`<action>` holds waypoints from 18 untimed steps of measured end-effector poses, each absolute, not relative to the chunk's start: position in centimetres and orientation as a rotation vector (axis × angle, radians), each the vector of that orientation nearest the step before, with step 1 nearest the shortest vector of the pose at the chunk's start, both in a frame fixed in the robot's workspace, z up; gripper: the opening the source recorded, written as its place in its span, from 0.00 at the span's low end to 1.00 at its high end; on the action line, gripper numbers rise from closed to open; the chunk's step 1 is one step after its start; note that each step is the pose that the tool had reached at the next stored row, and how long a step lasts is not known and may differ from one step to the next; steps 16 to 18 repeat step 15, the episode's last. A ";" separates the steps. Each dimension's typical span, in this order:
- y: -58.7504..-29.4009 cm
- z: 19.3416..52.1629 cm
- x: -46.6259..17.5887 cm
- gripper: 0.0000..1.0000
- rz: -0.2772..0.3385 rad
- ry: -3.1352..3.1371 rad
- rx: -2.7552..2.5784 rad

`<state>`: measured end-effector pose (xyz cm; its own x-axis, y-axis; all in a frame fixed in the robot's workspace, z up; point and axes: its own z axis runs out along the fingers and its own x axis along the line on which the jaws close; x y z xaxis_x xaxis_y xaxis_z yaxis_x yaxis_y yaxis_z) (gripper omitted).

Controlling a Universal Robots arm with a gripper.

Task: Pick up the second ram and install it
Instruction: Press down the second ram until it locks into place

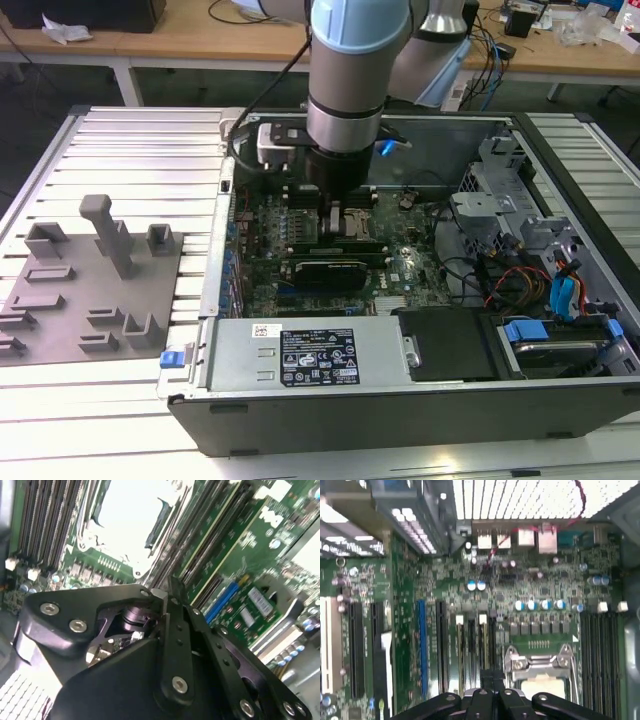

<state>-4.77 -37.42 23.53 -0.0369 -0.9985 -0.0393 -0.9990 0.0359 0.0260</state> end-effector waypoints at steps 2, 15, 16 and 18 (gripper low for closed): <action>-37.4 23.7 -3.8 0.11 0.073 2.254 -2.173; -37.3 26.8 -3.1 0.11 0.073 2.254 -2.173; -37.3 26.8 -3.1 0.11 0.073 2.254 -2.173; -37.3 26.8 -3.1 0.11 0.073 2.254 -2.173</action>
